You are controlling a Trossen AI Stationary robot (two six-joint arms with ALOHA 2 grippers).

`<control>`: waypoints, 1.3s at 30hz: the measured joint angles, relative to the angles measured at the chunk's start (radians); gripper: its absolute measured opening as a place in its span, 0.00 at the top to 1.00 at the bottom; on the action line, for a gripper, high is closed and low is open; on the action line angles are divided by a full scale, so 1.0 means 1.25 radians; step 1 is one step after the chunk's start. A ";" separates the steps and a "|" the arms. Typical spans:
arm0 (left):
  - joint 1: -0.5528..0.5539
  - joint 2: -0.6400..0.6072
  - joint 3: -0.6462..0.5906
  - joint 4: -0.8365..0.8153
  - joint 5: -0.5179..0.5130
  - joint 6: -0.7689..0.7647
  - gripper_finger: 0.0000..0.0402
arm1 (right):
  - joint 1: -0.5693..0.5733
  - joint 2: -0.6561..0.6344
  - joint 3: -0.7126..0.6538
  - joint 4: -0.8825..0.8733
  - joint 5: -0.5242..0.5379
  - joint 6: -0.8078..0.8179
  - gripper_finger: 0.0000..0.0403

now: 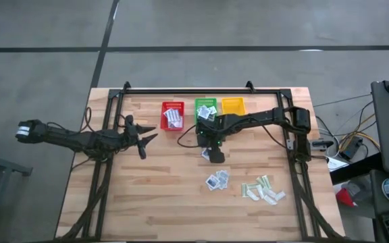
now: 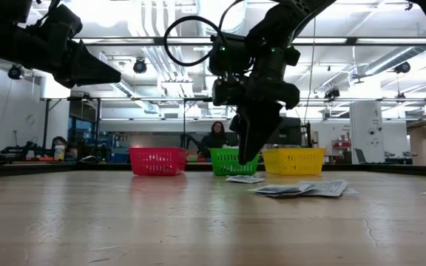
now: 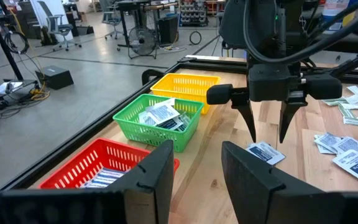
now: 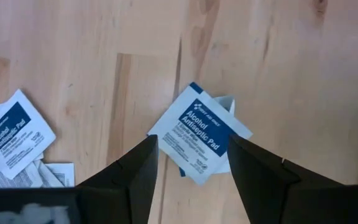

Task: Pick & Place First Aid Supplies
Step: Put the alcohol pad into the green basket

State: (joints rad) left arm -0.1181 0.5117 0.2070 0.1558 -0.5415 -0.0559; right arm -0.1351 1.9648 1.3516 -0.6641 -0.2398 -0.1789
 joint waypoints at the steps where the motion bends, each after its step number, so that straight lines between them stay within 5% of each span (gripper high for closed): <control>1: 0.000 0.000 0.000 0.000 0.000 0.000 0.67 | 0.000 0.000 0.000 0.002 0.000 0.001 0.53; 39: 0.000 0.000 0.000 0.000 -0.001 -0.004 0.67 | 0.000 0.000 -0.021 0.034 -0.001 0.018 0.53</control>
State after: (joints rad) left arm -0.1181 0.5120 0.2070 0.1559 -0.5430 -0.0605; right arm -0.1349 1.9648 1.3254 -0.6220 -0.2411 -0.1570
